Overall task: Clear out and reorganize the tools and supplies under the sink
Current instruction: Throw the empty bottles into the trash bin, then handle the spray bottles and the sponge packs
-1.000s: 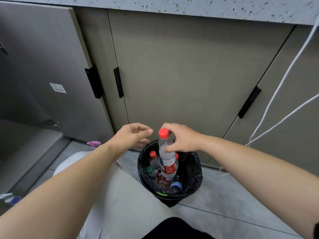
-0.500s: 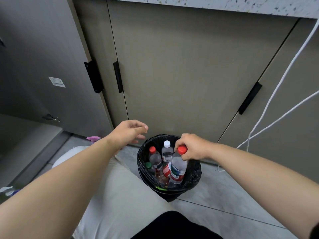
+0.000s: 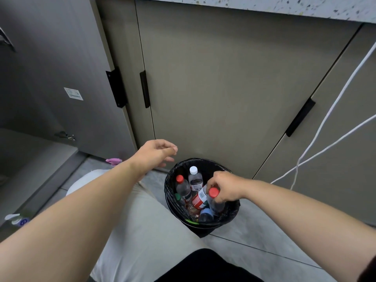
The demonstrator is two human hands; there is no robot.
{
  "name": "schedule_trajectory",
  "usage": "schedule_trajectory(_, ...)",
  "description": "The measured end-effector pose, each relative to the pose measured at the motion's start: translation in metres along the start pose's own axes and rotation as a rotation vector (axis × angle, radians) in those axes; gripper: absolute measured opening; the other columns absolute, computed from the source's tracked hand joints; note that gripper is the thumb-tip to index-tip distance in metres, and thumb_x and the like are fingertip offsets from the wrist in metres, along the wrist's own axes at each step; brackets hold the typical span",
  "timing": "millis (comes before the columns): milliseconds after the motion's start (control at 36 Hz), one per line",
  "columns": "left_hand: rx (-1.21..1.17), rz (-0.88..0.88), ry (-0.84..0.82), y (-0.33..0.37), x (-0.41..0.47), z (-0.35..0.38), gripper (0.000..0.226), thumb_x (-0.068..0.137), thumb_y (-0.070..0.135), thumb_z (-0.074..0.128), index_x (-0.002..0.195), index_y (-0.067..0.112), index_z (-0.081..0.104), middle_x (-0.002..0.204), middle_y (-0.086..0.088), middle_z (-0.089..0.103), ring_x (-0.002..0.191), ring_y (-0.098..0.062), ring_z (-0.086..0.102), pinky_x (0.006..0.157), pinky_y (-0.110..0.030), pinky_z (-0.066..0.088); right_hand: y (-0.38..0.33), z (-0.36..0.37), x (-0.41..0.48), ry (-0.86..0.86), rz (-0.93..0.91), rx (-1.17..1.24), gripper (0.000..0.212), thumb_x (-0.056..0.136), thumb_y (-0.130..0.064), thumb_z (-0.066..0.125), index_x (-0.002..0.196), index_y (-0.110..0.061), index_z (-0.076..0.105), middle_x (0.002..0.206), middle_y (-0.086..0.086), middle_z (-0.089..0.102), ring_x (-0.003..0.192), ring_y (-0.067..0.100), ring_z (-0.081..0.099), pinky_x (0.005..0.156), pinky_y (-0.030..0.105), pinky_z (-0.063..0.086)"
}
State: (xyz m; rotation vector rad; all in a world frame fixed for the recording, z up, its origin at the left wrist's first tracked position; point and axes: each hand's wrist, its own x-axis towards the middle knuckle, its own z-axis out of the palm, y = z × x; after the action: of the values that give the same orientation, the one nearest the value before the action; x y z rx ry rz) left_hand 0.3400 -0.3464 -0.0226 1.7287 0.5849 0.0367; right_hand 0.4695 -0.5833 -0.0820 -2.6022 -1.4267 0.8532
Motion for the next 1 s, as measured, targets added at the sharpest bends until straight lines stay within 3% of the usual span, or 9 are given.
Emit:
schedule_trajectory(222, 0.008, -0.017, 0.035, -0.001, -0.004, -0.003, 0.014, 0.096, 0.026, 0.069, 0.105, 0.015, 0.072, 0.104, -0.001, 0.077, 0.088, -0.012, 0.075, 0.091, -0.036, 0.057, -0.019, 0.025, 0.019, -0.205, 0.01, -0.003, 0.037, 0.082, -0.031, 0.076, 0.119, -0.028, 0.068, 0.117, 0.001, 0.062, 0.101, 0.021, 0.061, 0.087, 0.032, 0.054)
schedule_trajectory(278, 0.022, -0.029, 0.062, -0.004, -0.005, -0.005, 0.013, 0.097, 0.024, 0.067, 0.104, 0.014, 0.072, 0.104, -0.001, 0.077, 0.087, -0.012, 0.075, 0.09, -0.035, 0.057, -0.022, 0.032, 0.023, -0.234, 0.023, -0.031, 0.034, 0.085, -0.028, 0.073, 0.118, -0.028, 0.067, 0.112, 0.0, 0.064, 0.097, 0.021, 0.062, 0.08, 0.03, 0.053)
schedule_trajectory(444, 0.116, -0.027, 0.182, -0.015, -0.002, -0.016, 0.009, 0.098, 0.012, 0.063, 0.098, 0.011, 0.072, 0.089, -0.002, 0.072, 0.064, -0.001, 0.069, 0.063, -0.016, 0.053, -0.028, 0.027, 0.038, -0.089, 0.004, 0.05, 0.024, 0.088, -0.021, 0.057, 0.107, -0.027, 0.071, 0.09, -0.012, 0.062, 0.086, 0.012, 0.057, 0.067, 0.02, 0.041)
schedule_trajectory(528, 0.199, -0.031, 0.221, -0.021, -0.003, -0.024, 0.011, 0.097, 0.01, 0.061, 0.097, 0.012, 0.072, 0.092, -0.008, 0.074, 0.074, -0.011, 0.072, 0.064, -0.018, 0.054, -0.035, 0.017, 0.048, -0.016, -0.034, 0.065, 0.022, 0.086, -0.019, 0.055, 0.1, -0.026, 0.071, 0.082, -0.013, 0.064, 0.08, 0.013, 0.058, 0.063, 0.014, 0.042)
schedule_trajectory(611, 0.299, -0.032, 0.267, -0.025, -0.006, -0.032, 0.014, 0.096, 0.015, 0.062, 0.089, 0.023, 0.072, 0.086, -0.003, 0.075, 0.083, -0.018, 0.071, 0.069, -0.029, 0.055, -0.047, 0.007, 0.061, 0.012, -0.081, 0.098, 0.023, 0.084, -0.017, 0.054, 0.098, -0.023, 0.071, 0.089, -0.004, 0.069, 0.079, 0.018, 0.063, 0.074, 0.028, 0.053)
schedule_trajectory(722, 0.388, -0.032, 0.327, -0.023, -0.01, -0.056, 0.02, 0.093, 0.021, 0.059, 0.078, 0.031, 0.068, 0.074, 0.01, 0.071, 0.064, -0.008, 0.066, 0.056, -0.019, 0.048, -0.073, -0.01, 0.086, 0.041, -0.181, 0.098, 0.023, 0.086, -0.017, 0.057, 0.101, -0.027, 0.073, 0.094, -0.009, 0.07, 0.083, 0.011, 0.065, 0.081, 0.025, 0.053)
schedule_trajectory(833, 0.358, -0.087, 0.406, -0.018, -0.016, -0.102, 0.017, 0.087, 0.021, 0.057, 0.079, 0.025, 0.071, 0.077, 0.005, 0.075, 0.079, -0.021, 0.074, 0.077, -0.032, 0.061, -0.11, -0.025, 0.117, 0.057, -0.287, 0.077, 0.026, 0.087, -0.015, 0.056, 0.102, -0.027, 0.074, 0.091, -0.011, 0.066, 0.081, 0.008, 0.061, 0.079, 0.022, 0.049)
schedule_trajectory(917, 0.322, -0.112, 0.446, -0.026, -0.024, -0.141, 0.017, 0.092, 0.016, 0.059, 0.081, 0.02, 0.072, 0.081, -0.001, 0.076, 0.076, -0.013, 0.075, 0.07, -0.025, 0.057, -0.141, -0.033, 0.141, 0.038, -0.339, 0.041, 0.025, 0.086, -0.015, 0.058, 0.102, -0.025, 0.074, 0.089, -0.008, 0.064, 0.081, 0.01, 0.06, 0.079, 0.022, 0.047)
schedule_trajectory(1000, 0.349, -0.179, 0.494, -0.043, -0.034, -0.183, 0.014, 0.093, 0.012, 0.06, 0.091, 0.011, 0.074, 0.09, -0.008, 0.077, 0.084, -0.022, 0.073, 0.076, -0.03, 0.055, -0.169, -0.036, 0.171, 0.027, -0.375, -0.001, 0.027, 0.085, -0.013, 0.058, 0.103, -0.023, 0.076, 0.09, -0.004, 0.06, 0.084, 0.013, 0.059, 0.079, 0.02, 0.044)
